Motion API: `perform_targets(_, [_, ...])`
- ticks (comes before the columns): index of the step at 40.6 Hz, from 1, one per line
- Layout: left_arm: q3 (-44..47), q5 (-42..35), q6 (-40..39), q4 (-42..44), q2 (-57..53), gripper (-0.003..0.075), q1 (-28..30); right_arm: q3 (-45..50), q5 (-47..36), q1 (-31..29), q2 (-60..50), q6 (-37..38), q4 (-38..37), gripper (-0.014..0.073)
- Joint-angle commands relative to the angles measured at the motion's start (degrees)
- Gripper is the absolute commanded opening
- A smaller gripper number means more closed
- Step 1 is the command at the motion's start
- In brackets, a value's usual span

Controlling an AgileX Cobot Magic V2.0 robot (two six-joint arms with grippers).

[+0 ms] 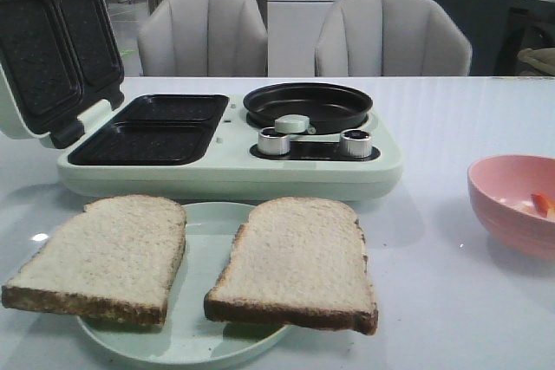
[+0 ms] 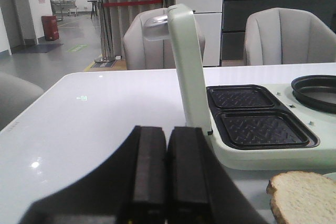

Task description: Make breakfast with bread and shrimp

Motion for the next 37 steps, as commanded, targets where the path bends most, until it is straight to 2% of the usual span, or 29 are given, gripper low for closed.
perform_targets(1, [1.73, -5.13, 0.09, -0.34, -0.94, 0.0101, -0.30, -0.91, -5.21, -0.13, -1.20, -0.20, -0.58, 0.0035])
perform_targets(32, [1.73, -5.87, 0.09, -0.16, -0.94, 0.0101, -0.30, -0.98, -6.42, -0.14, -1.20, -0.20, -0.58, 0.0035])
perform_targets(37, [1.24, -9.63, 0.09, -0.32, -0.94, 0.0101, -0.30, -2.44, -7.82, -0.14, -1.14, -0.20, -0.58, 0.0035])
